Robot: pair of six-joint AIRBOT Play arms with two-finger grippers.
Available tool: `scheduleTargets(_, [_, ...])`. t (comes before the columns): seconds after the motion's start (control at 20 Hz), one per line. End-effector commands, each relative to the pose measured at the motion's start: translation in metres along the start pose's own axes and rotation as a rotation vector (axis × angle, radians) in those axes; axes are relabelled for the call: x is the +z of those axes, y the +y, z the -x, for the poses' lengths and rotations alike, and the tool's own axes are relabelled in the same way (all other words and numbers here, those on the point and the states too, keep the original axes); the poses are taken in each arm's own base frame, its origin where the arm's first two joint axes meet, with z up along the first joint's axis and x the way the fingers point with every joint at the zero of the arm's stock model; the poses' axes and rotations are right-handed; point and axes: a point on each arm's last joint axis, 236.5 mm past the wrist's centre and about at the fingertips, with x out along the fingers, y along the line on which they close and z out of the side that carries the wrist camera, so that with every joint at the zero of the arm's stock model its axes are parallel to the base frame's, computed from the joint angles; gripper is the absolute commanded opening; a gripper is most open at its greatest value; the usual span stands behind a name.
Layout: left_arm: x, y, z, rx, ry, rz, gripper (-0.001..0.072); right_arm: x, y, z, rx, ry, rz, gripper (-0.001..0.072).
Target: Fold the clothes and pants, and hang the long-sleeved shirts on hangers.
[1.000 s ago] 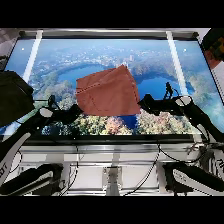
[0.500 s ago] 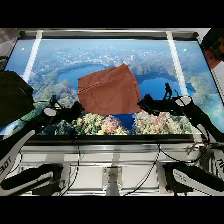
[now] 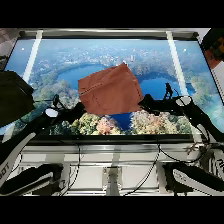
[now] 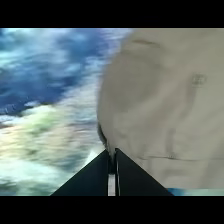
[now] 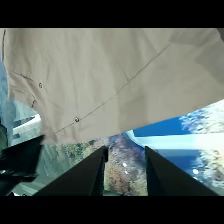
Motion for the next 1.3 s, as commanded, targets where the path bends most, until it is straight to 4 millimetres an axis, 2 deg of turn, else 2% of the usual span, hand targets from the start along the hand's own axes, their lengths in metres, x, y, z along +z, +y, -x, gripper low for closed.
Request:
scheduleTargets(0.0, [0.019,-0.035,0.025,-0.085,-0.083,-0.059,0.0012,-0.001,-0.010,0.000,-0.014,0.022,-0.045,0.0261])
scheduleTargets(0.15, [0.023,-0.058,0.039,-0.136,-0.109,-0.088,0.0012,-0.007,-0.025,-0.009,-0.024,0.054,-0.130,0.0258])
scheduleTargets(0.4, [0.022,-0.060,0.040,-0.140,-0.106,-0.093,0.0013,-0.039,-0.056,-0.020,-0.047,0.141,-0.268,0.0258])
scheduleTargets(0.65, [0.015,-0.060,0.039,-0.139,-0.076,-0.096,0.0013,-0.004,-0.063,-0.025,-0.035,-0.013,-0.364,0.0259])
scheduleTargets(0.8, [0.014,-0.060,0.039,-0.139,-0.073,-0.096,0.0013,-0.008,-0.070,-0.035,-0.051,0.002,-0.409,0.0259])
scheduleTargets(1.0, [0.009,-0.059,0.038,-0.138,-0.054,-0.097,0.0013,0.026,-0.061,-0.039,-0.004,-0.161,-0.487,0.0259])
scheduleTargets(1.15, [0.008,-0.059,0.038,-0.138,-0.050,-0.097,0.0012,0.018,-0.063,-0.041,-0.021,-0.132,-0.467,0.0259])
scheduleTargets(1.25, [0.008,-0.059,0.038,-0.138,-0.047,-0.098,0.0013,0.021,-0.066,-0.041,-0.028,-0.147,-0.466,0.0259])
